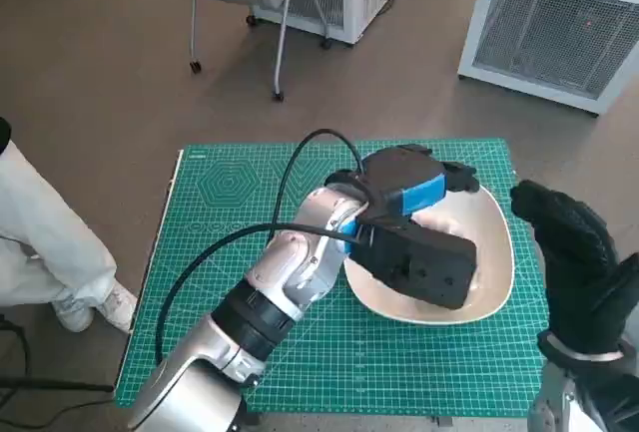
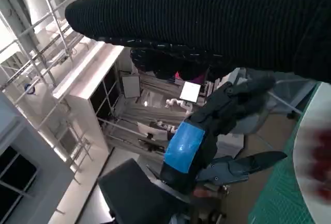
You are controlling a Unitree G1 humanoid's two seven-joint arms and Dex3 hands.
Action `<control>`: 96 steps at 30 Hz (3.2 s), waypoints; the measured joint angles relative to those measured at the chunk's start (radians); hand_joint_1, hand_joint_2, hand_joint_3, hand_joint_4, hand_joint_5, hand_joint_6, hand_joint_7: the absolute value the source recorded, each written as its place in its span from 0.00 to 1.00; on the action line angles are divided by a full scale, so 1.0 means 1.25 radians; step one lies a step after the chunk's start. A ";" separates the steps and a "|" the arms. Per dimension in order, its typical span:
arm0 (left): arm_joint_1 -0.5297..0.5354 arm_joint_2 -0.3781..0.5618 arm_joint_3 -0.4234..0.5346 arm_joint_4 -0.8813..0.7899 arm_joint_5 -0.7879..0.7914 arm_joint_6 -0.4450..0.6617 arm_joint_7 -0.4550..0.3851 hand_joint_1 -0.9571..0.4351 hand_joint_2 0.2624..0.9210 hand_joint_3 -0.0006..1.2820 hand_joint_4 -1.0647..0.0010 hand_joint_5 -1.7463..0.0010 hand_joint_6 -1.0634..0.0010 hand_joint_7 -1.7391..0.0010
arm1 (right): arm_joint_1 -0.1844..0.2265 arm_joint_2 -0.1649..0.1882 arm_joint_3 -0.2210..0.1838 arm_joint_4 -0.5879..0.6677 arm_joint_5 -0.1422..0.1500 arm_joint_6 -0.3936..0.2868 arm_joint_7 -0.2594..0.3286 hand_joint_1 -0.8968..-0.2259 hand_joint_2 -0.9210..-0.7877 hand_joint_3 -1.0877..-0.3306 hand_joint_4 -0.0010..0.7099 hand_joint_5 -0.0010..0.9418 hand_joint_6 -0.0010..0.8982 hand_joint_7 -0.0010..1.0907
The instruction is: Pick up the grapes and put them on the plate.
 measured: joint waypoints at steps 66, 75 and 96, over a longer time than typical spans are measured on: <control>0.534 0.095 0.531 -0.233 -0.842 -0.308 -0.198 0.33 1.00 0.23 0.89 1.00 0.80 1.00 | -0.021 0.000 0.018 0.011 0.000 0.014 0.001 0.62 0.00 0.71 0.68 0.00 0.20 0.56; 0.571 0.094 0.536 -0.298 -0.848 -0.267 -0.184 0.35 1.00 0.24 0.90 1.00 0.81 1.00 | -0.021 0.001 0.022 0.009 0.000 0.018 0.002 0.61 0.00 0.71 0.68 0.00 0.20 0.56; 0.579 0.094 0.533 -0.329 -0.843 -0.251 -0.181 0.36 1.00 0.24 0.90 1.00 0.82 1.00 | -0.021 0.000 0.023 0.001 -0.003 0.028 0.001 0.60 0.00 0.70 0.68 0.00 0.19 0.56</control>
